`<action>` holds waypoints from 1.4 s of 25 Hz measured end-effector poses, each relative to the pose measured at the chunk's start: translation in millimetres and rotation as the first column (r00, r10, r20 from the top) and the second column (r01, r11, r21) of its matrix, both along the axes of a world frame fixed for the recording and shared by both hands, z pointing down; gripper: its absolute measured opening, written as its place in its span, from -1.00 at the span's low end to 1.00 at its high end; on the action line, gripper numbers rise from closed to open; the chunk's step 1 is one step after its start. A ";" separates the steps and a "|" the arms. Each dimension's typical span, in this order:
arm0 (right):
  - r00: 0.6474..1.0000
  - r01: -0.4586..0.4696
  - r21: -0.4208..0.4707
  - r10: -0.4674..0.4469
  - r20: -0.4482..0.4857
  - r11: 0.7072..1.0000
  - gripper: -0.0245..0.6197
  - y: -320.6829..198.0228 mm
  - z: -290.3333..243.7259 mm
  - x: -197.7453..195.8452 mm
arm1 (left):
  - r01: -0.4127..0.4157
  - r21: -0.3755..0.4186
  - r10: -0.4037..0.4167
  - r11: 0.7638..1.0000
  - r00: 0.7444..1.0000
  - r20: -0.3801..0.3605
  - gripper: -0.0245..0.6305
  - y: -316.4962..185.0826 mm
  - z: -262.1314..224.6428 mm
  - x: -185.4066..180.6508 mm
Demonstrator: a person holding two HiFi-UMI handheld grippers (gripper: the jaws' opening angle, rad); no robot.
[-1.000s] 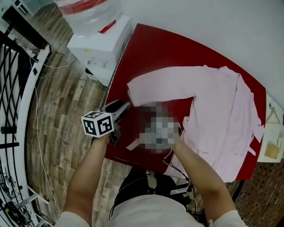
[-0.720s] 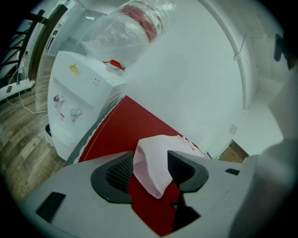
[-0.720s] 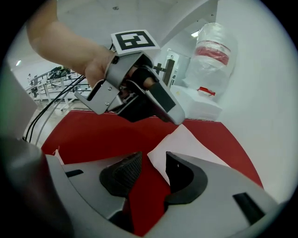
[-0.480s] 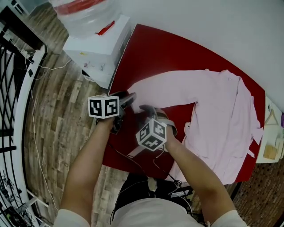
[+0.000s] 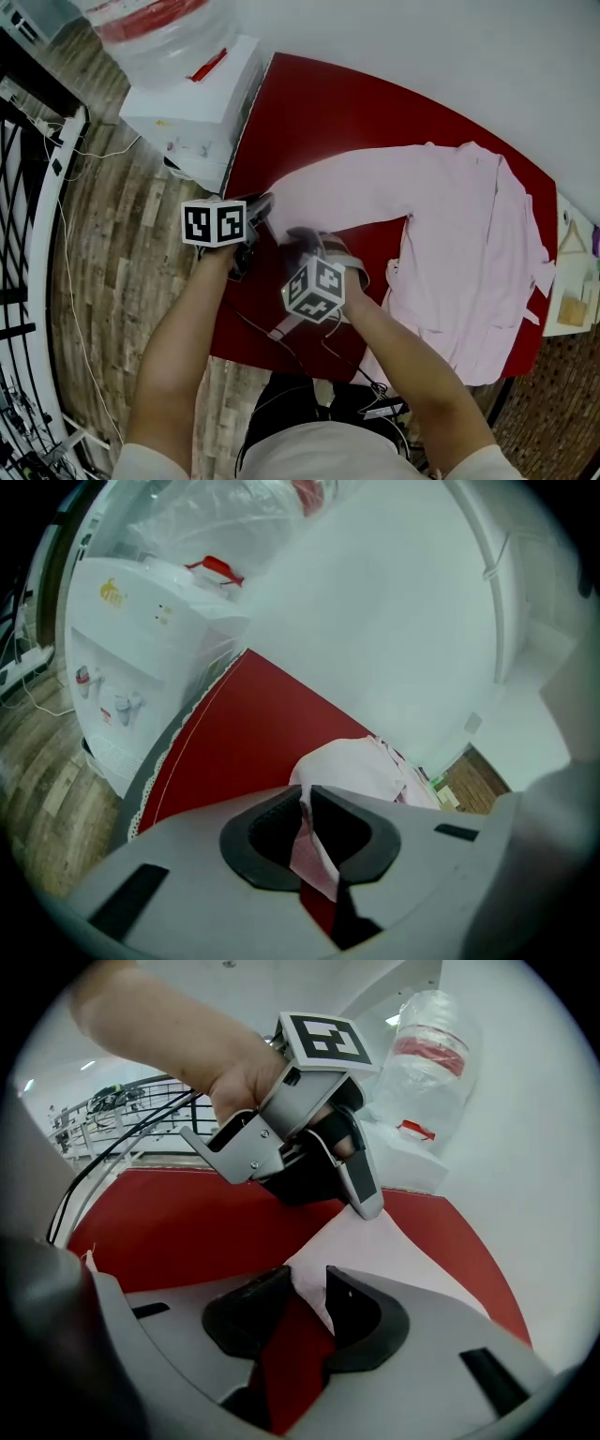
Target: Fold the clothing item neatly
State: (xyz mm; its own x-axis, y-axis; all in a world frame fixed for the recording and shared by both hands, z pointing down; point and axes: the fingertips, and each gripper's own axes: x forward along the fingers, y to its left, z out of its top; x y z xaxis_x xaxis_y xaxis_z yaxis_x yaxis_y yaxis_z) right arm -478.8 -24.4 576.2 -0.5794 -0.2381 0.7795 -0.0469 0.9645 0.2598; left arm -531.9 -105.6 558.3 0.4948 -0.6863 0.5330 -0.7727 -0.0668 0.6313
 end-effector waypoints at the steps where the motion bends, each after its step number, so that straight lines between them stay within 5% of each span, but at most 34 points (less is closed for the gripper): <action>1: 1.000 0.006 -0.002 -0.006 0.006 1.000 -0.52 1.5 -1.4 -1.0 | -0.002 -0.001 0.002 1.000 1.000 0.003 -0.83 -0.1 0.6 0.2; 13: 0.999 -0.020 -0.148 0.024 0.025 0.989 -0.57 10.5 4.8 -9.3 | -0.048 -0.004 0.048 0.999 0.999 -0.018 -0.86 0.9 0.7 3.6; 17: 0.999 -0.030 -0.089 0.033 0.033 0.996 -0.83 3.7 1.7 -10.8 | -0.073 0.007 0.073 0.997 0.997 -0.012 -0.86 2.1 0.1 5.2; 23: 0.996 -0.056 -0.040 0.059 0.070 0.998 -0.85 -3.8 -20.6 -6.9 | -0.092 0.051 0.092 0.994 0.996 0.011 -0.87 -0.7 -18.1 7.8; 29: 0.978 -0.121 -0.037 0.126 0.165 0.992 -0.85 -13.1 -59.2 6.7 | -0.125 0.119 0.116 0.985 0.990 0.074 -0.87 -14.8 -62.7 25.5; 35: 0.940 -0.180 -0.032 0.181 0.291 0.983 -0.85 -27.7 -112.0 37.9 | -0.199 0.195 0.155 0.960 0.963 0.219 -0.87 -34.8 -113.4 66.4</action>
State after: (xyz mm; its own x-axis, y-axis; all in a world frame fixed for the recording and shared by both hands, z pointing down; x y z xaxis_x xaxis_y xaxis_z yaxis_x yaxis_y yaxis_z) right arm -440.9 -52.1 464.2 -0.7287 -0.3567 0.5847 -0.2933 0.9340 0.2042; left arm -465.5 -140.4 444.9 0.5173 -0.7057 0.4842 -0.8448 -0.3305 0.4209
